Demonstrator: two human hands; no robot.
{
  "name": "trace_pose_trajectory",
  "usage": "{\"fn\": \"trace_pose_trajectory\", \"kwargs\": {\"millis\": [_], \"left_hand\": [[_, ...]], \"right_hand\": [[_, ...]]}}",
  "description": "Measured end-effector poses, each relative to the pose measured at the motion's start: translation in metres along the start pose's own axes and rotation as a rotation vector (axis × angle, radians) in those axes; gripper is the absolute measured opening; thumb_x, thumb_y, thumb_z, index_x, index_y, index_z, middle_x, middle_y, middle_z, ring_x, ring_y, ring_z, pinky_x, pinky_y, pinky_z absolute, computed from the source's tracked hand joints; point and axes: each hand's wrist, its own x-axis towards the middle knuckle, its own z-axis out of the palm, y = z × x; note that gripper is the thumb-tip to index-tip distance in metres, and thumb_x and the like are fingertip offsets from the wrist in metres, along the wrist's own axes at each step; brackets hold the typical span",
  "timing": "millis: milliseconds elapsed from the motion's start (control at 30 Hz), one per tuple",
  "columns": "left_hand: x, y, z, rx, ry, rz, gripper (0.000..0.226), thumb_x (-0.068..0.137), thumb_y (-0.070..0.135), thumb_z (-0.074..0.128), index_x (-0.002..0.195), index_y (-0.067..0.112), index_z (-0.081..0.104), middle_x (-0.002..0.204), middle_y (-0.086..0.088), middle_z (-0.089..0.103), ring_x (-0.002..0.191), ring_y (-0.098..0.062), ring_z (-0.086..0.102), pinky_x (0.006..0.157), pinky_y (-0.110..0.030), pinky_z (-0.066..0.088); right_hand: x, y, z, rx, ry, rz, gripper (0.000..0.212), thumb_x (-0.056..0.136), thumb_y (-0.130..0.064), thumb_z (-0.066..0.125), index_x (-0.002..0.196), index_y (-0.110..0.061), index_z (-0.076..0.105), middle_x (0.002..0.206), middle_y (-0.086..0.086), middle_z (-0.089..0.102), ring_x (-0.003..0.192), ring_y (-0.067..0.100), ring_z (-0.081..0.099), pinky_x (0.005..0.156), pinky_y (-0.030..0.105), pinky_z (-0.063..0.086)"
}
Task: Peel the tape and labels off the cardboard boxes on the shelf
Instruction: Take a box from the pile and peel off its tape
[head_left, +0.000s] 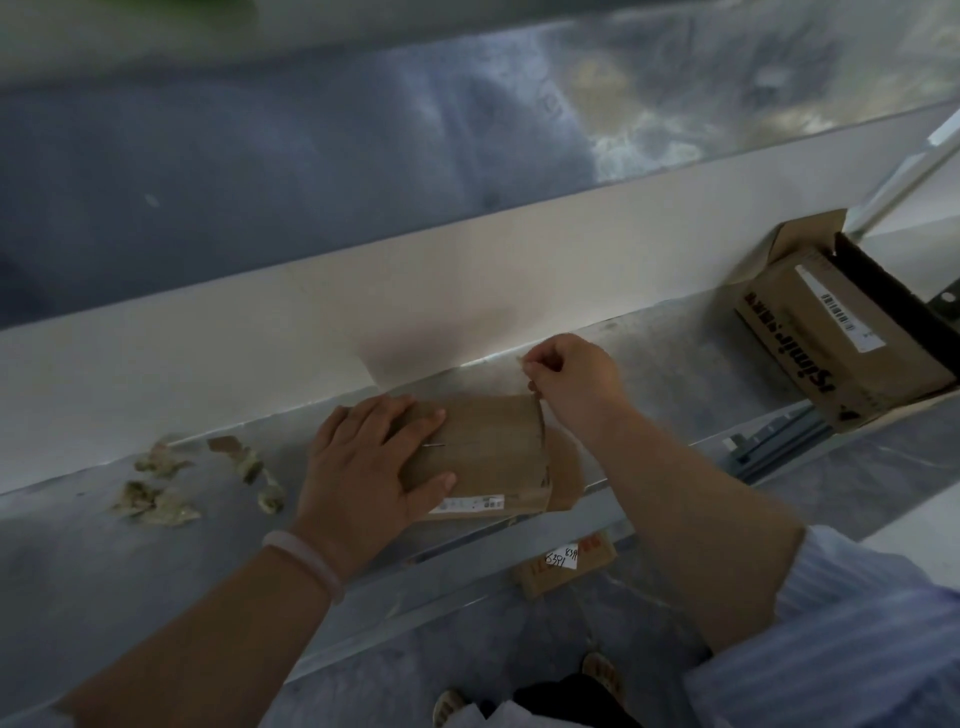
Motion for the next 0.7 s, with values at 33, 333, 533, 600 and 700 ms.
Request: {"fn": "trace_pose_trajectory", "kwargs": {"millis": [33,333,533,600,700], "left_hand": [[0.000,0.000,0.000,-0.004,-0.001,0.000,0.063,0.079,0.070,0.043,0.125,0.030,0.063,0.129,-0.002,0.059,0.117,-0.027,0.054,0.103,-0.048,0.036],[-0.001,-0.001,0.002,-0.016,-0.009,-0.010,0.063,0.079,0.070,0.042,0.127,0.032,0.060,0.130,-0.002,0.057,0.120,-0.026,0.053,0.106,-0.046,0.032],[-0.001,-0.002,0.003,-0.022,0.023,0.008,0.062,0.078,0.069,0.047,0.124,0.030,0.063,0.127,-0.002,0.059,0.117,-0.026,0.054,0.103,-0.047,0.036],[0.000,-0.003,0.002,-0.026,0.018,0.006,0.061,0.078,0.068,0.048,0.124,0.031,0.063,0.127,-0.002,0.059,0.117,-0.027,0.054,0.102,-0.048,0.036],[0.000,-0.002,0.002,-0.024,0.007,0.004,0.061,0.078,0.069,0.047,0.125,0.031,0.062,0.128,-0.002,0.058,0.118,-0.027,0.054,0.103,-0.048,0.036]], "right_hand": [[0.002,-0.004,0.001,0.021,-0.016,-0.003,0.005,0.089,-0.017,0.067,0.086,-0.021,0.066,0.077,-0.003,0.071,0.074,0.012,0.069,0.081,0.034,0.057],[0.001,-0.017,-0.016,0.314,-0.320,0.075,0.013,0.087,-0.009,0.067,0.090,-0.019,0.075,0.092,0.003,0.075,0.093,0.016,0.070,0.086,0.029,0.057],[0.002,-0.012,-0.021,0.026,-0.408,-0.010,0.032,0.081,-0.012,0.076,0.112,-0.021,0.071,0.086,-0.005,0.068,0.086,0.012,0.064,0.076,0.013,0.048],[0.004,-0.015,-0.020,-0.151,-0.422,-0.027,0.035,0.082,-0.024,0.076,0.117,-0.022,0.069,0.089,-0.010,0.061,0.088,0.011,0.062,0.081,0.019,0.045],[0.006,-0.018,-0.021,-0.330,-0.471,-0.011,0.021,0.086,-0.036,0.071,0.100,-0.022,0.074,0.088,-0.013,0.062,0.085,0.009,0.059,0.082,0.024,0.043]]}}
